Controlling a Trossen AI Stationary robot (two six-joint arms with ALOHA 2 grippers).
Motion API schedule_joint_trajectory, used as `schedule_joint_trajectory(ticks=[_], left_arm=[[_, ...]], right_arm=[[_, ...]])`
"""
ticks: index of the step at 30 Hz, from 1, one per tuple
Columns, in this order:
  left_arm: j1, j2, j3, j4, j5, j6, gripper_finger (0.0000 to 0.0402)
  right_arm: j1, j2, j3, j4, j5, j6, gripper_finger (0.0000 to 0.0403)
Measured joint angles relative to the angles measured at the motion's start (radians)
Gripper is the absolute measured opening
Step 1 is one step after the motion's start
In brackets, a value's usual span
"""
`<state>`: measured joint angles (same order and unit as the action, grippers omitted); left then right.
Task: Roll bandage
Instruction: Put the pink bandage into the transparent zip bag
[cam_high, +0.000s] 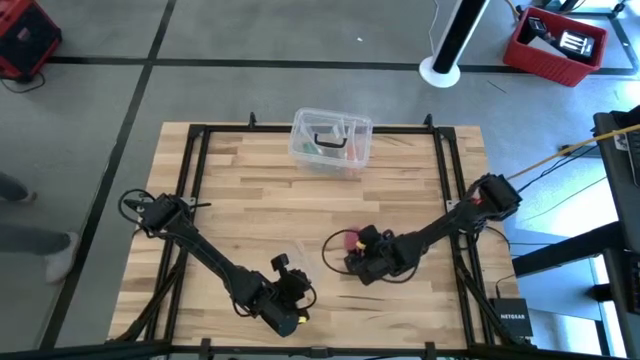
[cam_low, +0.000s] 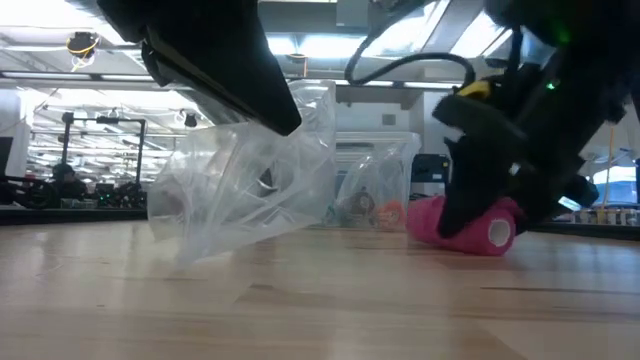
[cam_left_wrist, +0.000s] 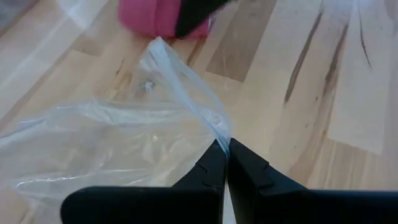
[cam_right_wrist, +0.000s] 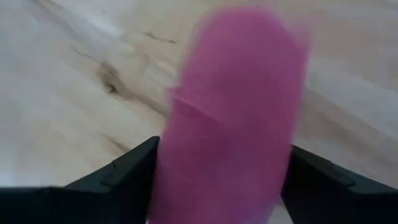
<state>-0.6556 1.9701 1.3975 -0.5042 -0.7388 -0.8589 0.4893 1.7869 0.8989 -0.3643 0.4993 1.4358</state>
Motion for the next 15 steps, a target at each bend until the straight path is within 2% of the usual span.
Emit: schedule_joint_trajectory(ticks=[3,6,10,13,15], left_arm=[[0.000,0.000,0.000,-0.001,0.000,-0.001,0.0001],[0.000,0.000,0.000,-0.003,0.000,-0.002,0.0001],[0.003,0.000,0.000,-0.004,0.000,-0.002,0.0001],[0.011,0.000,0.000,-0.005,-0.003,-0.004,0.0001],[0.022,0.000,0.000,-0.005,-0.012,-0.005,0.0001]], right_arm=[[0.002,0.037,0.001,0.020,0.020,-0.049,0.0282],[0.012,0.045,0.002,0.010,0.019,-0.085,0.0252],[0.042,0.032,0.004,-0.031,0.043,-0.131,0.0164],[0.088,0.009,0.032,-0.130,0.040,-0.156,0.0088],[0.122,-0.008,0.063,-0.170,0.047,-0.195,0.0077]])
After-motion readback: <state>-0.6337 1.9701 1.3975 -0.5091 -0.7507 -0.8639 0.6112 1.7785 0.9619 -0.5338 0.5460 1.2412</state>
